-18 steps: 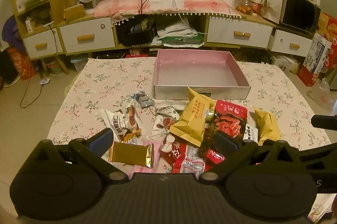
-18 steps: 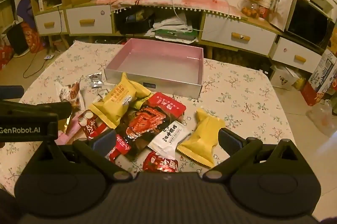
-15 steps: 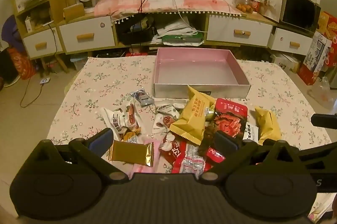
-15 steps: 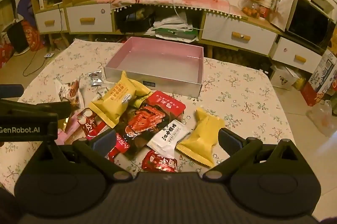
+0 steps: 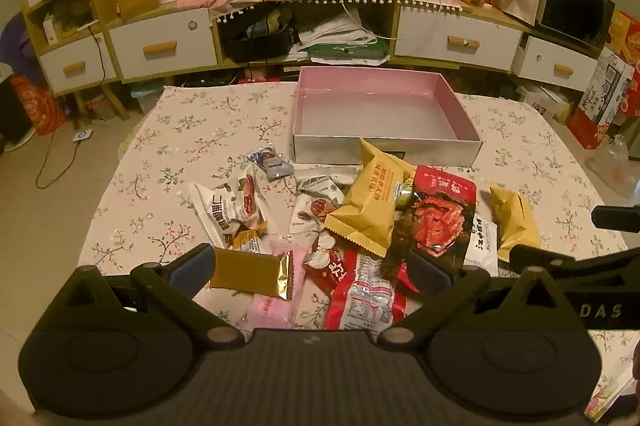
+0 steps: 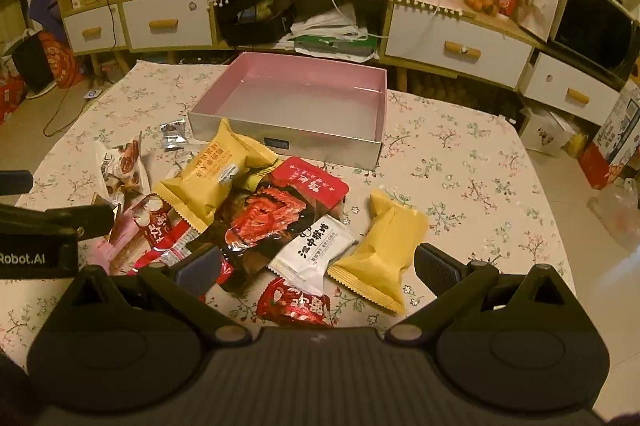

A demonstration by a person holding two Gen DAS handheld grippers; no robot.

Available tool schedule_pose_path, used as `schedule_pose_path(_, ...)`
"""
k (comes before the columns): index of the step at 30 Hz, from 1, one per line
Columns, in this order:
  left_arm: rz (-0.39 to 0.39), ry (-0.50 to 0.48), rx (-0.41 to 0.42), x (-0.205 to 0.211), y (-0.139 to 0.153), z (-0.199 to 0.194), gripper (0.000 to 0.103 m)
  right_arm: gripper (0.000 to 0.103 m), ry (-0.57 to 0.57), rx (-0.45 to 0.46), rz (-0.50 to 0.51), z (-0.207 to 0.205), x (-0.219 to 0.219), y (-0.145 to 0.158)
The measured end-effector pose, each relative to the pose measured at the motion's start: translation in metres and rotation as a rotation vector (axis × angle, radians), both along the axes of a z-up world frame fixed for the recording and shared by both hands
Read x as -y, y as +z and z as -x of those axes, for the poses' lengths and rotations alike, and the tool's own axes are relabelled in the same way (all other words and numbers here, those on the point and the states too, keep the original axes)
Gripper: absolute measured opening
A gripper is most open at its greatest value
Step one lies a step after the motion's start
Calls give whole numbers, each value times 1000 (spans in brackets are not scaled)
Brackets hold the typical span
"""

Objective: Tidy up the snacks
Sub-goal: 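Move both grippers toward the yellow sandwich-cake packs in the pile, then grasp a yellow cake pack with the left gripper while the right grasps another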

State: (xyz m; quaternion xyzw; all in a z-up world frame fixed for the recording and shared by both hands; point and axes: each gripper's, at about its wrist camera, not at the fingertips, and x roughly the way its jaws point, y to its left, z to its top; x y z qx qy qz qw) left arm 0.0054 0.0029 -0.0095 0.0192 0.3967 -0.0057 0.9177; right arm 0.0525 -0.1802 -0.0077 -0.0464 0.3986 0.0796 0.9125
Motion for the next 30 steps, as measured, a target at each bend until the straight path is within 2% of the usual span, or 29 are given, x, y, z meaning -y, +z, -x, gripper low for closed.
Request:
schedule_pose_path(5, -13, -1, 17, 1, -2, -5, 103, 100, 20, -2, 10, -8, 4, 1)
schedule_pose_path(13, -73, -5, -3, -1, -9, -20, 103, 94, 74, -66, -72, -29, 14, -8)
schedule_pose_path(16, -35, -1, -12, -9, -6, -30, 103, 90, 70, -94, -70, -39, 19, -10)
schedule_pose_path(20, 23, 29, -17, -23, -6, -48, 103, 90, 47, -82, -59, -52, 27, -11)
schedule_pose_path(23, 48, 17, -56, -25, -13, -60, 101, 90, 19, -149, -82, -63, 32, -21)
schedule_pose_path(25, 53, -6, -87, -21, -20, -68, 101, 87, 11, -203, -117, -70, 33, -30)
schedule_pose_path(26, 57, -23, -102, -17, -23, -72, 99, 82, 10, -220, -130, -73, 32, -32)
schedule_pose_path(28, 62, -61, -116, -7, -29, -80, 98, 81, -10, -235, -133, -77, 33, -33)
schedule_pose_path(30, 34, -109, -113, 6, -35, -85, 98, 81, -69, -245, -120, -82, 38, -33)
